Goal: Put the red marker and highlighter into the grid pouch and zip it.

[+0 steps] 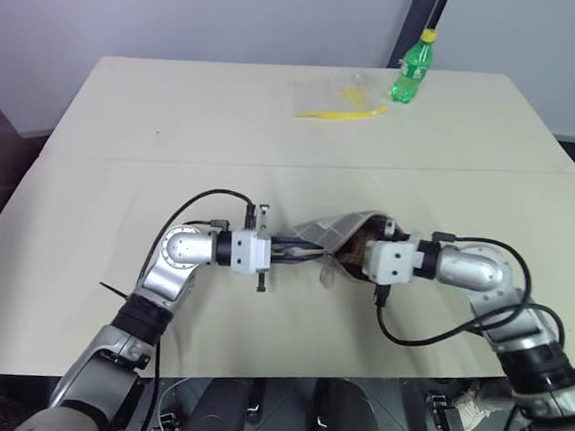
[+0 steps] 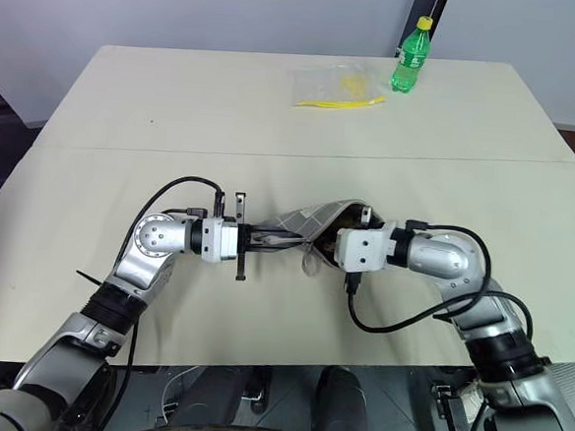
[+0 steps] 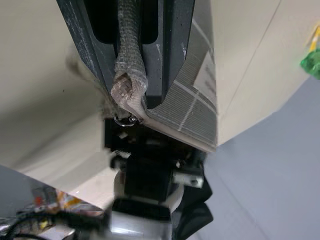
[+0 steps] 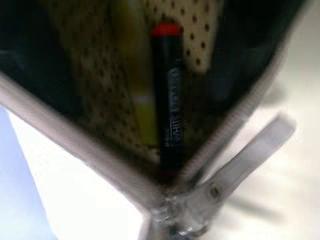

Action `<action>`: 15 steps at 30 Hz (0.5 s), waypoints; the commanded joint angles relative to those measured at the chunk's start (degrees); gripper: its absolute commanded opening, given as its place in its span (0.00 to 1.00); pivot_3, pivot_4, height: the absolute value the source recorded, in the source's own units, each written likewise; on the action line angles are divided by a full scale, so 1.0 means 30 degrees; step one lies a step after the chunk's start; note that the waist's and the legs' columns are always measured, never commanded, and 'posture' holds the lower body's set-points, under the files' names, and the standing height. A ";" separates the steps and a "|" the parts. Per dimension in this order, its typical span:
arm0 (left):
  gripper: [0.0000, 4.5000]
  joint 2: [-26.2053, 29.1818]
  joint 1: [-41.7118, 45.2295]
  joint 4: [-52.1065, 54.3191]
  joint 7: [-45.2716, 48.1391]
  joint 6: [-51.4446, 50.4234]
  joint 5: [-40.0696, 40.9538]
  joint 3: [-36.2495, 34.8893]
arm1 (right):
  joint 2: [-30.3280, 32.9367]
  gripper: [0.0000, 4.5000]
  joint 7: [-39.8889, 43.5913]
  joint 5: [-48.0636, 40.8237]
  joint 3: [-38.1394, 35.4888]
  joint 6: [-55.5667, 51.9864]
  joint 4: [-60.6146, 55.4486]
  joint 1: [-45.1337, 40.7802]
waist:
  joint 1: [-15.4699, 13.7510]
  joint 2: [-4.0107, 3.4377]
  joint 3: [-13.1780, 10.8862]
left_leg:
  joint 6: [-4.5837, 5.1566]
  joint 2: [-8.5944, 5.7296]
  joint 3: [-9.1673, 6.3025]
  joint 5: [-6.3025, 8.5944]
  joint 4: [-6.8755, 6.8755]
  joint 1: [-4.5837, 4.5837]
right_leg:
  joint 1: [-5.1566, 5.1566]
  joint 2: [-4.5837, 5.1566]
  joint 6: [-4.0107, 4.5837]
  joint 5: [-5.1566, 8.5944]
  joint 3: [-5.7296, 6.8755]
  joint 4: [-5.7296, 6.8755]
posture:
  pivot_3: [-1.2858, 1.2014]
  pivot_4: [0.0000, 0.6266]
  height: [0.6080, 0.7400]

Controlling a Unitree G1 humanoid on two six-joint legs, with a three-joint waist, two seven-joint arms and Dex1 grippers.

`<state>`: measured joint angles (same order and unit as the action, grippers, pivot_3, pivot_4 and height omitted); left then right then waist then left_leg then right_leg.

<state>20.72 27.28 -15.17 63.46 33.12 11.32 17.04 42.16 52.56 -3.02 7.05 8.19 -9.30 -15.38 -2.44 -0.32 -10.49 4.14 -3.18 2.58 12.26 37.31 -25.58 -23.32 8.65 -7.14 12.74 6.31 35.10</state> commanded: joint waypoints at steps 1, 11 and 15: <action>0.00 -0.0012 -0.0270 0.0148 -0.0411 0.0508 -0.0241 -0.0285 | 0.0311 0.87 -0.0178 -0.4563 -0.2826 -0.4081 -0.3813 0.1162 | 0.0031 0.0000 0.0000 | 0.0000 0.0000 0.0000 0.0001 -0.0003 0.0002 | 0.0001 0.0008 0.0000 0.0000 -0.0002 0.0000 | 0.52 0.24 1.00; 0.00 -0.0403 0.0658 -0.1812 -0.1881 0.2371 -0.2919 0.0104 | 0.1374 0.87 -0.1954 -1.3733 -0.6773 -1.4989 -0.8277 0.4362 | -0.0051 0.0002 0.0002 | -0.0002 0.0016 -0.0004 0.0003 -0.0016 0.0010 | 0.0016 0.0028 0.0003 0.0005 -0.0030 -0.0022 | 0.52 0.24 1.00; 0.00 -0.0774 0.0990 -0.2341 -0.2428 0.2439 -0.3154 0.0087 | 0.1383 0.87 -0.3510 -1.5704 -0.6397 -1.8450 -0.8938 0.6123 | -0.0011 0.0010 0.0002 | 0.0009 0.0014 -0.0002 0.0010 -0.0039 -0.0009 | 0.0012 0.0042 0.0001 0.0005 -0.0032 -0.0060 | 0.52 0.24 1.00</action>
<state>18.67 29.52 -22.59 57.28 39.38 2.04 17.33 46.38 43.54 -47.40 -11.87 -44.59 -34.15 2.48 -2.48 -0.29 -10.48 4.18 -3.14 2.58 12.29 37.18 -25.61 -23.28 8.78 -7.14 12.76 6.22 34.92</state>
